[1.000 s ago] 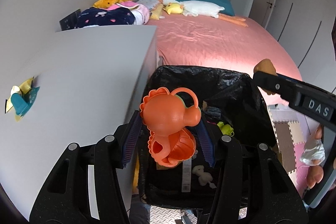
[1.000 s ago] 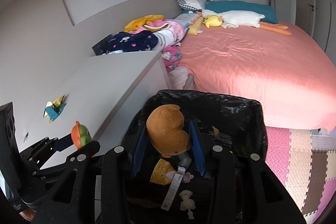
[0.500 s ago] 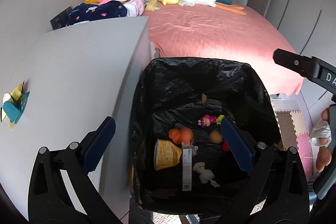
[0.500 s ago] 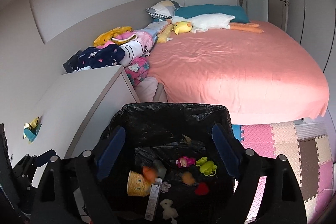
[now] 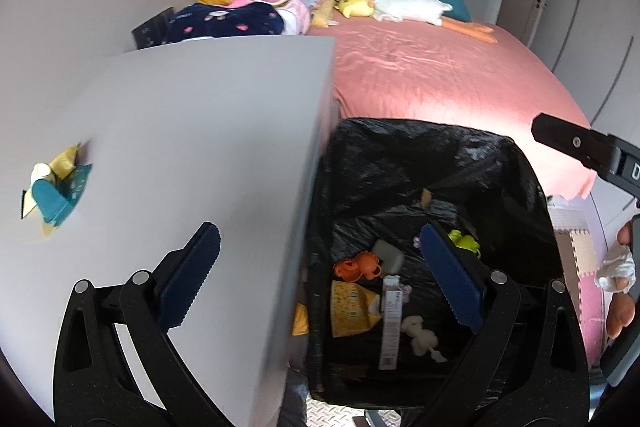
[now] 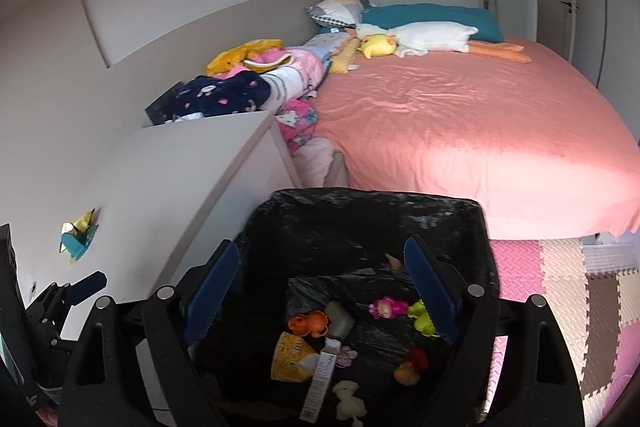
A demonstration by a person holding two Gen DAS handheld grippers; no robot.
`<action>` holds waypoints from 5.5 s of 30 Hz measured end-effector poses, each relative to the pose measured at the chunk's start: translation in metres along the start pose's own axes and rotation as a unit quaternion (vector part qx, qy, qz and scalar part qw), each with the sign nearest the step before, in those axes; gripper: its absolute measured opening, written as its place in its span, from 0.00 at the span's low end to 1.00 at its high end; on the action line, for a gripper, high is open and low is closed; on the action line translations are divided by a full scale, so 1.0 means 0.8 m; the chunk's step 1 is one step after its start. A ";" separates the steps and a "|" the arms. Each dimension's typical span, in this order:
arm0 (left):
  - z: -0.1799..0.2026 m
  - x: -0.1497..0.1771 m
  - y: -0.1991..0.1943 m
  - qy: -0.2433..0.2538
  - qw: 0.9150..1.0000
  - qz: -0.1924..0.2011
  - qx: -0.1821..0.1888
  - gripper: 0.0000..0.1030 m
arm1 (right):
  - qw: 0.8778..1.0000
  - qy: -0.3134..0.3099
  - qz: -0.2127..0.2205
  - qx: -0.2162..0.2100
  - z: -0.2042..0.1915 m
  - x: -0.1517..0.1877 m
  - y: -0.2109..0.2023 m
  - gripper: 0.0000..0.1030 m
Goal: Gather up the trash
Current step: 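Move both open tools back toward the desk, then grasp the teal cup with cream lid with the left tool, then grasp the yellow packet with blue ends with the right tool, then carry the teal cup and yellow packet over the bin with both tools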
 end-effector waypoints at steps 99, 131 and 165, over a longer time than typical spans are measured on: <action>-0.442 0.113 0.037 -0.217 0.956 -0.051 -0.191 0.47 | 0.895 -0.344 -0.204 -0.197 -0.539 0.062 0.340 0.83; -0.423 0.103 0.023 -0.213 0.958 -0.039 -0.186 0.47 | 0.916 -0.286 -0.187 -0.210 -0.458 0.077 0.235 0.30; -0.229 0.067 -0.030 -0.141 0.983 -0.001 -0.118 0.47 | 0.956 -0.195 -0.127 -0.178 -0.285 0.078 0.091 0.30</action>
Point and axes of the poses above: each gripper's, at about its wrist camera, not at the fingertips, and y roughly the way its jaws point, z to its right, x to its underside, the point moved 5 cm from there along y, roughly the way its jaws point, and after that the axes turned 13 degrees about -x, right-handed, at the moved point
